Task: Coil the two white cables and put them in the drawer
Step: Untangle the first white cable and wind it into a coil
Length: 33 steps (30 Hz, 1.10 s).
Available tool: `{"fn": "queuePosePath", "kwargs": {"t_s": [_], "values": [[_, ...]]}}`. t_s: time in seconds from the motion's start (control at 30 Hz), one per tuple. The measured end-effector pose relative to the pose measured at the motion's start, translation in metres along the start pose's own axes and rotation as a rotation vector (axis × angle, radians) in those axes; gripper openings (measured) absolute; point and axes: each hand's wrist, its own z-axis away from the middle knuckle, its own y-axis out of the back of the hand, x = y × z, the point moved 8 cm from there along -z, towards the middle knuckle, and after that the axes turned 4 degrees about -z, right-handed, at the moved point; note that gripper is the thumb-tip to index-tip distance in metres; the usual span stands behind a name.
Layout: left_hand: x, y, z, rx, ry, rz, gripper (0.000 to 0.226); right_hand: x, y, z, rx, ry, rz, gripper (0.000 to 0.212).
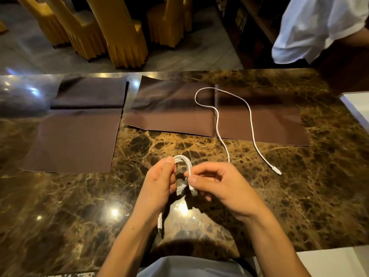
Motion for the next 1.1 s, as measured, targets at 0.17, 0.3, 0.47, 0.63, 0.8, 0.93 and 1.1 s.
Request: {"fn": "queuePosePath", "kwargs": {"t_s": [0.17, 0.3, 0.47, 0.63, 0.8, 0.93, 1.1], "values": [[-0.004, -0.012, 0.008, -0.017, 0.026, 0.02, 0.041, -0.011, 0.009, -0.007, 0.248, 0.144, 0.082, 0.018], [-0.001, -0.008, 0.01, 0.017, 0.028, 0.023, 0.038, -0.008, 0.011, -0.003, 0.39, 0.2, 0.369, 0.018], [0.002, -0.016, 0.015, -0.007, 0.048, 0.039, 0.037, -0.018, 0.002, 0.001, 0.424, 0.44, 0.674, 0.013], [0.004, -0.019, 0.017, -0.084, 0.075, 0.148, 0.036, 0.004, 0.011, -0.004, 0.466, 0.279, 0.583, 0.026], [0.004, -0.024, 0.016, -0.132, 0.104, 0.266, 0.037, 0.02, 0.004, -0.013, 0.181, 0.157, 0.212, 0.016], [0.001, -0.016, 0.01, -0.125, 0.159, 0.441, 0.035, 0.026, 0.0, -0.013, 0.06, 0.112, 0.031, 0.018], [0.001, -0.008, 0.005, -0.148, 0.224, 0.633, 0.035, 0.051, 0.005, -0.015, 0.005, -0.018, -0.28, 0.045]]}}
